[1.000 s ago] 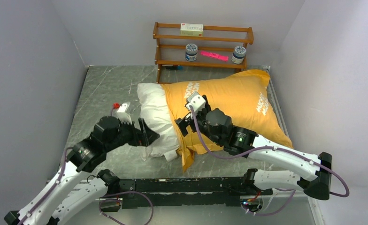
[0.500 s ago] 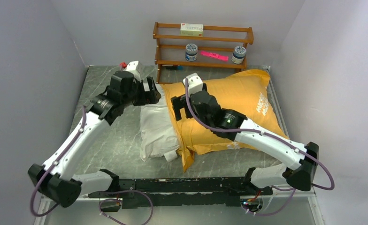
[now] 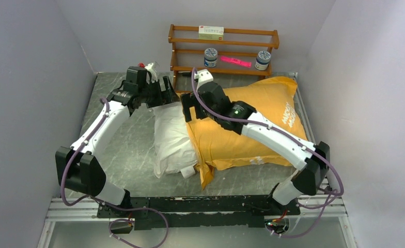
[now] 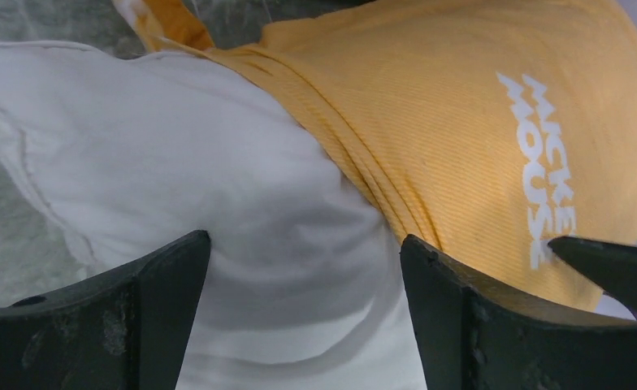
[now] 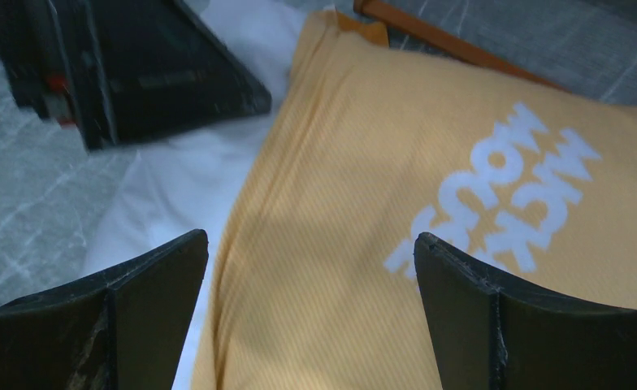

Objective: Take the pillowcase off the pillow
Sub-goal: Remove the pillow from the pillowcase.

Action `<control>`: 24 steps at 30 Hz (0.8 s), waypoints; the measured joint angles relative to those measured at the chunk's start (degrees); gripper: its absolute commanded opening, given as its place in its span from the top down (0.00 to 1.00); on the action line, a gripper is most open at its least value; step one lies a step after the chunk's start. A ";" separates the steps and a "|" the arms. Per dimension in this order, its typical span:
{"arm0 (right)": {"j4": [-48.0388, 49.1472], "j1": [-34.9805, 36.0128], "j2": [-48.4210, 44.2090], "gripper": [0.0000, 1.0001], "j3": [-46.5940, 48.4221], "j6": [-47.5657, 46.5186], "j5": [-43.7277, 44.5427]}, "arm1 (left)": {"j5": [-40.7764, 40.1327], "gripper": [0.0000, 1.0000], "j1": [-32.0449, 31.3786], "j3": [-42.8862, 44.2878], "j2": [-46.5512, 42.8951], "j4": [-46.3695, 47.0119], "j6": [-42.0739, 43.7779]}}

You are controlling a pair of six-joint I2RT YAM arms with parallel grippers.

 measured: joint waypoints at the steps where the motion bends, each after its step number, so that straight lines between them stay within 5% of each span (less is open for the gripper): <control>1: -0.37 -0.24 1.31 0.00 1.88 0.00 -0.15 | 0.98 0.10 -0.11 -0.24 0.57 0.28 -0.15; 24: -1.01 -3.78 18.40 0.01 14.75 -2.29 -0.63 | 6.43 0.43 -3.30 -28.89 -11.69 22.10 -4.15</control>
